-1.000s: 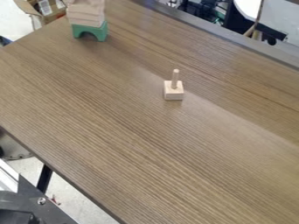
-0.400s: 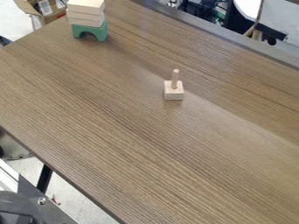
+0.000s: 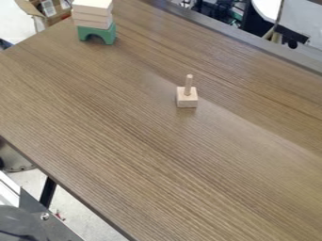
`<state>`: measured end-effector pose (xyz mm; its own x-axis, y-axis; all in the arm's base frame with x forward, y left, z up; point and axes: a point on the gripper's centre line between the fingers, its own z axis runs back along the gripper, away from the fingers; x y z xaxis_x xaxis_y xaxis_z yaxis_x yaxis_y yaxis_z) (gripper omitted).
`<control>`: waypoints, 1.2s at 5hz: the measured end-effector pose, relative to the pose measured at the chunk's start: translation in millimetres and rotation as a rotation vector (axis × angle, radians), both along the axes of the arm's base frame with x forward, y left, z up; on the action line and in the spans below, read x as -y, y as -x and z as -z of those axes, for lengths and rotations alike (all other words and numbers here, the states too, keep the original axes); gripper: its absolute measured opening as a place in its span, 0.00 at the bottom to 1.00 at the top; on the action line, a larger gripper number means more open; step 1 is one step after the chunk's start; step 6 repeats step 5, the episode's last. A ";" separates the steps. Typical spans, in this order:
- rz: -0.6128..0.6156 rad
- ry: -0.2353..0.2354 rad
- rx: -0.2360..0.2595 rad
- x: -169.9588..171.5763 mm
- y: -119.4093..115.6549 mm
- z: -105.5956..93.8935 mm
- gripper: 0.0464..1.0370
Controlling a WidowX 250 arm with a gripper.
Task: Remove the arch from the tower and put it in the middle of the table
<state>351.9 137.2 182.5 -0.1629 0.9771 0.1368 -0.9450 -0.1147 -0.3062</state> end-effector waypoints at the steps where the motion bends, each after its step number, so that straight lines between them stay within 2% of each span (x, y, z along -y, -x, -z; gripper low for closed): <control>1: 0.083 -0.053 -0.032 16.3 -2.3 18.2 0.52; 3: 0.181 -0.131 -0.082 19.9 -17.4 62.8 0.52; 4: 0.212 -0.135 -0.115 20.3 -17.6 84.7 0.52; 5: 0.243 -0.115 -0.142 23.6 -15.4 100.8 0.52; 6: 0.243 -0.115 -0.142 23.6 -15.4 100.8 0.52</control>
